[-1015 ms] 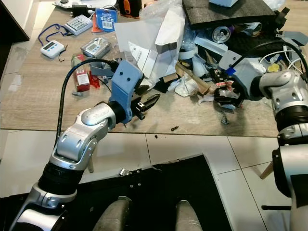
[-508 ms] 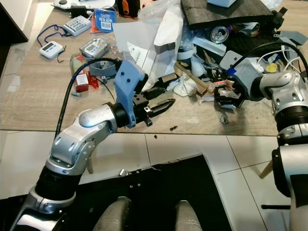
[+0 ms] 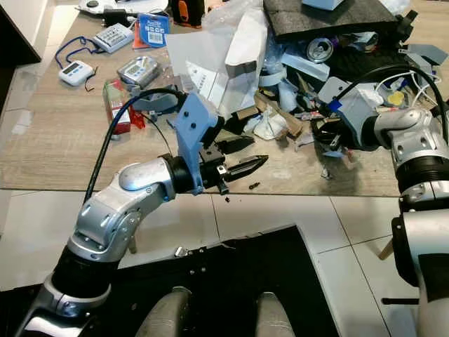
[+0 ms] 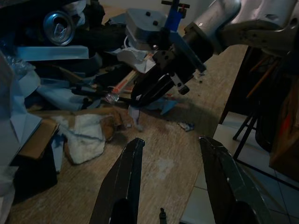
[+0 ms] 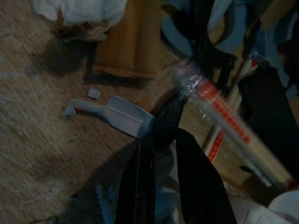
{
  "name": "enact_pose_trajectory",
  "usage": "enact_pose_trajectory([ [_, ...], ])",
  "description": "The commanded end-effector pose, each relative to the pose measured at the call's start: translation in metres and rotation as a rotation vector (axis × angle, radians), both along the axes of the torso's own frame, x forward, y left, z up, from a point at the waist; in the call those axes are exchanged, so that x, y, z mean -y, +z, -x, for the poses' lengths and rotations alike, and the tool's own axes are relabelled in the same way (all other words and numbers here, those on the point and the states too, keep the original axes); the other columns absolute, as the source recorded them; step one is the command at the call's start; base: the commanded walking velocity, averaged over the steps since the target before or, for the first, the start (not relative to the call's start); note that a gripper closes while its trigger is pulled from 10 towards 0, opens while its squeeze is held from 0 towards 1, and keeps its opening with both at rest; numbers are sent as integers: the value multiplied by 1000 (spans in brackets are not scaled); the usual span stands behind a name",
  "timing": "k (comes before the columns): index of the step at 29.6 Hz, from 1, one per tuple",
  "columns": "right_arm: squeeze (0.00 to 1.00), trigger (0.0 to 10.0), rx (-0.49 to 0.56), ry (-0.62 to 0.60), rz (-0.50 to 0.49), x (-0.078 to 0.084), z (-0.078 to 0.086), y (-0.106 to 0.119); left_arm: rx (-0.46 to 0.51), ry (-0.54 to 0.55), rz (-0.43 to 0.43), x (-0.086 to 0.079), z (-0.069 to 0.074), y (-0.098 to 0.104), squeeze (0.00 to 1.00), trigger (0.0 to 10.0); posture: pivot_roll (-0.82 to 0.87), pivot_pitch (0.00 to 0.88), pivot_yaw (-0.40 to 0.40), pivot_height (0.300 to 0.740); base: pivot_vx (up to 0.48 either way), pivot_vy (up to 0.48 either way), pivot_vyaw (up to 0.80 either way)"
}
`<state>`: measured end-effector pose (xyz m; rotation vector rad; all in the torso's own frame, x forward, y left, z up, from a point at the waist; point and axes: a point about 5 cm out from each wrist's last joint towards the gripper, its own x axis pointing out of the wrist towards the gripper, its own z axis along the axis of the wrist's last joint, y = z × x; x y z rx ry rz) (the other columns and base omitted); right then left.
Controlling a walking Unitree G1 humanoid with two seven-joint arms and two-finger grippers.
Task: Picking trash to rubbish bin
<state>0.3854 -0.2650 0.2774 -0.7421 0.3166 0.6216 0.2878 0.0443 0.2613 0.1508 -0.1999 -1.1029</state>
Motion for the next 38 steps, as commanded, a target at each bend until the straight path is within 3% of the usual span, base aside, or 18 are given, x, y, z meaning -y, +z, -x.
enact_pose_trajectory([
  [1,0,0,-43,-30,-12,4,1,-11,-5,-32,-20,3,5,-4,0,10000,1,347,33,740,0,0,0],
  [13,0,0,16,-39,-106,1,-2,9,-4,-3,-17,0,1,-3,0,10000,3,352,31,740,0,0,0],
  [14,0,0,47,-34,-203,-3,-3,25,-9,11,-12,-1,-1,-4,0,10000,3,352,31,740,0,0,0],
  [15,0,0,47,-34,-203,-3,-3,25,-9,11,-12,-1,-1,-4,0,10000,3,352,31,740,0,0,0],
  [17,0,0,77,-33,-304,-6,-4,42,-11,17,-9,-2,-2,-4,0,10000,5,351,28,740,0,0,0],
  [23,0,0,127,1,-471,-15,-3,77,-17,27,0,-4,-3,-4,0,10000,5,351,28,740,0,0,0],
  [33,0,0,174,69,-581,-24,1,104,-21,32,15,-5,-3,-4,0,10000,-4,344,22,740,0,0,0],
  [38,0,0,204,129,-694,-27,7,124,-22,37,23,-6,-4,-4,0,10000,-7,339,21,740,0,0,0],
])
